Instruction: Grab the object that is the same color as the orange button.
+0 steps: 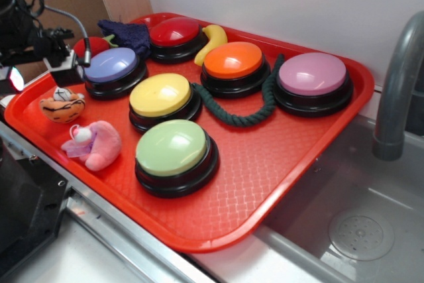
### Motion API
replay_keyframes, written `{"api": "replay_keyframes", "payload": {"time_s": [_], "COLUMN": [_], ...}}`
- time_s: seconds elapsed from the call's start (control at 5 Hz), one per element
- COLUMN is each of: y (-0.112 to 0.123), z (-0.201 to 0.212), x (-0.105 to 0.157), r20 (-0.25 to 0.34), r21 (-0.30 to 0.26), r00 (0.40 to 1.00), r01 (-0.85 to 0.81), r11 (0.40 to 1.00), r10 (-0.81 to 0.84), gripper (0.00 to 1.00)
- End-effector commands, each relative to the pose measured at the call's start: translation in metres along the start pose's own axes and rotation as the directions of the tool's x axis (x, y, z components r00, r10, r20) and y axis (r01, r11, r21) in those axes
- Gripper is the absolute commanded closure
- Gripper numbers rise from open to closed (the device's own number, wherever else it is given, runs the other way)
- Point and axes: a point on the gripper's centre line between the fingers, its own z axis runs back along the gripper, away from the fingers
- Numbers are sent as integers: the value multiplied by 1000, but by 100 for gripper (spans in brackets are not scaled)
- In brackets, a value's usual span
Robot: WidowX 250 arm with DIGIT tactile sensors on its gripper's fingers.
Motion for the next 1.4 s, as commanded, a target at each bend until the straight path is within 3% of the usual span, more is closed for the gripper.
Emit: {"api": "replay_keyframes", "payload": {"time_s": [0.0,0.2,0.4,0.6,0.8,1.2], "y": [9,10,10,7,2,-23], "z": [-29,-35,-36,-35,-26,30], "x": [10,9,6,5,4,-5], "r20": [16,19,19,13,15,97], "r21": [-18,-38,-46,-76,-108,-71], "r00": [1000,1000,999,999,994,958], "r01": [-3,22,30,39,109,276], "r11": [1000,999,998,996,988,959], "r10": [3,-21,-29,-39,-108,-269], "gripper": [0,0,87,100,100,100]}}
